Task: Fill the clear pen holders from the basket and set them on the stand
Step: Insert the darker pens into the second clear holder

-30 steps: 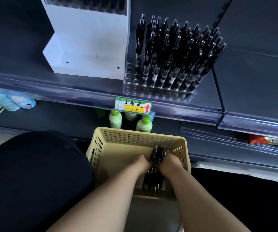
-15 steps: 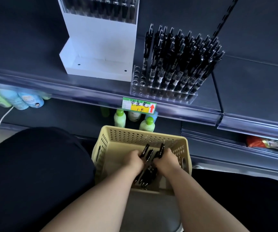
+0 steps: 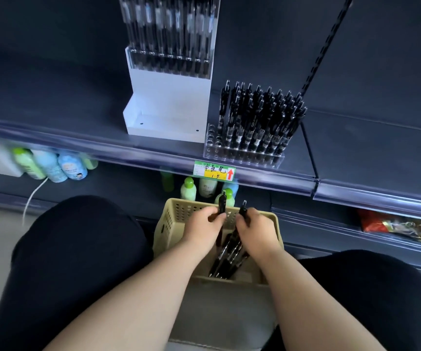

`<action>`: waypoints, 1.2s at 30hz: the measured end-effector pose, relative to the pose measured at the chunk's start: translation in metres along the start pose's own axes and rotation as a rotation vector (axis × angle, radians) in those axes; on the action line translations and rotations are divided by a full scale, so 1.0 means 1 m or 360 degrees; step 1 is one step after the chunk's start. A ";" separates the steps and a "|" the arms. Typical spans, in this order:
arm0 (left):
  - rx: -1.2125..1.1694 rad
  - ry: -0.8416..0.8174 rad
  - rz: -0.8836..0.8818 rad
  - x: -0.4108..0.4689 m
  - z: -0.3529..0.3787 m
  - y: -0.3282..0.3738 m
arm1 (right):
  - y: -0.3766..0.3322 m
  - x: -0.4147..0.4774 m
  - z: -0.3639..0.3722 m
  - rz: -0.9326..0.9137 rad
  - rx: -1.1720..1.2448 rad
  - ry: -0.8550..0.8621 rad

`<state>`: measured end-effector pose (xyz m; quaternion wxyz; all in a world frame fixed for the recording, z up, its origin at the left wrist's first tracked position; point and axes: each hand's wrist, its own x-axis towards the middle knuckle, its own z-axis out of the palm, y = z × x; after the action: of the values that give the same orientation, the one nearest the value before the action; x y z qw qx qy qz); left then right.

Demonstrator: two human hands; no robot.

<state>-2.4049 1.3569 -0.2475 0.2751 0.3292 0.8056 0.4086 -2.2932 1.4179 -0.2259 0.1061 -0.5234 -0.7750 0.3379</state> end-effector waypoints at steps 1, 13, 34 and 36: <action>-0.0014 0.0023 0.0028 -0.002 -0.005 0.005 | -0.003 -0.001 -0.003 -0.0048 0.0011 0.0044; -0.0265 0.0174 0.0349 -0.003 -0.077 0.063 | -0.038 -0.013 -0.050 -0.0228 0.0444 0.0343; -0.0557 0.0847 0.1002 0.093 -0.120 0.129 | -0.162 0.087 -0.133 -0.1138 0.0189 0.0618; -0.0515 0.0834 0.0984 0.095 -0.118 0.127 | -0.162 0.093 -0.128 -0.1089 0.0113 0.0564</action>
<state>-2.5103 1.4295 -0.0969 -0.0259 0.3929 0.6373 0.6624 -2.3865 1.5169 -0.0449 0.3629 -0.2809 -0.8623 0.2141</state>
